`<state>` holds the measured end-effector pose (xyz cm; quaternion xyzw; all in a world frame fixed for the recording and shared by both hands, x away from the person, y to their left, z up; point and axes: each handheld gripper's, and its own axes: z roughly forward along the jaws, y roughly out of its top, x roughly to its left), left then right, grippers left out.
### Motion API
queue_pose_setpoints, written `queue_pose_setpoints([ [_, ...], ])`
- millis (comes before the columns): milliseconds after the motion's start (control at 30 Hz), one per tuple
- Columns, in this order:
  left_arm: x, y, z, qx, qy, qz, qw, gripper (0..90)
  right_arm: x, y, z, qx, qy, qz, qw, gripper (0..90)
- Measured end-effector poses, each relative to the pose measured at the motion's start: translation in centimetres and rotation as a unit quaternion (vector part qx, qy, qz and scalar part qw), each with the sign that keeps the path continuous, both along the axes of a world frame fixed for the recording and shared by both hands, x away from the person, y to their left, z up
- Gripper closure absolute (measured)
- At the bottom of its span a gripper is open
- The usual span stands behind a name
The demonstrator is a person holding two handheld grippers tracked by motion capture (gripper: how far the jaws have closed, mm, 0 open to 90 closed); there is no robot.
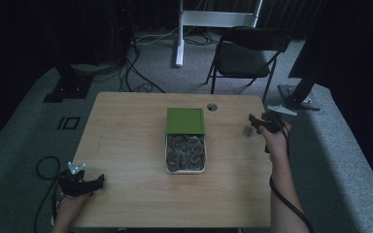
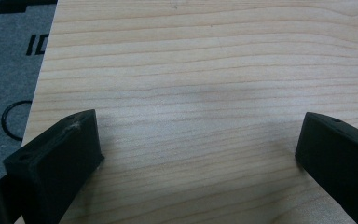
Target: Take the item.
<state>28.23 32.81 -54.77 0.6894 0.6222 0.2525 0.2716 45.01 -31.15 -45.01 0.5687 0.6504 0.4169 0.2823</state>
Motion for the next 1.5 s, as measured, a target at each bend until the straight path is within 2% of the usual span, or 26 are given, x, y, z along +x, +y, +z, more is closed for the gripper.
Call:
queue_pose_setpoints([
  [67,0.0,0.0,0.0,0.000,0.000,0.000,1.0000,0.5,-0.2,0.0,0.0,-0.009,-0.002,0.007,0.9999,27.7],
  [133,0.0,0.0,0.0,0.000,0.000,0.000,1.0000,0.5,-0.2,0.0,0.1,-0.008,-0.003,0.009,0.9999,27.7],
  [167,0.0,0.0,0.0,0.000,0.000,0.000,1.0000,0.5,-0.4,0.1,0.2,-0.007,-0.005,0.008,0.9999,20.7],
  [200,0.0,0.0,0.0,0.000,0.000,0.000,1.0000,0.5,-0.5,0.1,0.2,-0.005,-0.006,0.006,0.9999,18.4],
  [533,0.0,0.0,0.0,0.000,0.000,0.000,1.0000,0.5,-1.5,-0.2,-0.1,0.002,-0.005,0.006,1.0000,17.1],
  [633,0.0,0.0,0.0,0.000,0.000,0.000,1.0000,0.5,-2.1,-0.1,-0.3,0.000,-0.005,0.009,0.9999,17.1],
  [700,0.0,0.0,0.0,0.000,0.000,0.000,1.0000,0.5,-2.6,-0.1,-0.5,-0.003,-0.006,0.019,0.9998,13.9],
  [1200,0.0,0.0,0.0,0.000,0.000,0.000,1.0000,0.5,-5.9,0.3,-1.0,-0.009,-0.013,0.037,0.9992,14.4],
  [1500,0.0,0.0,0.0,0.000,0.000,0.000,1.0000,0.5,-7.4,0.7,-2.6,-0.010,-0.002,0.048,0.9988,14.4],
])
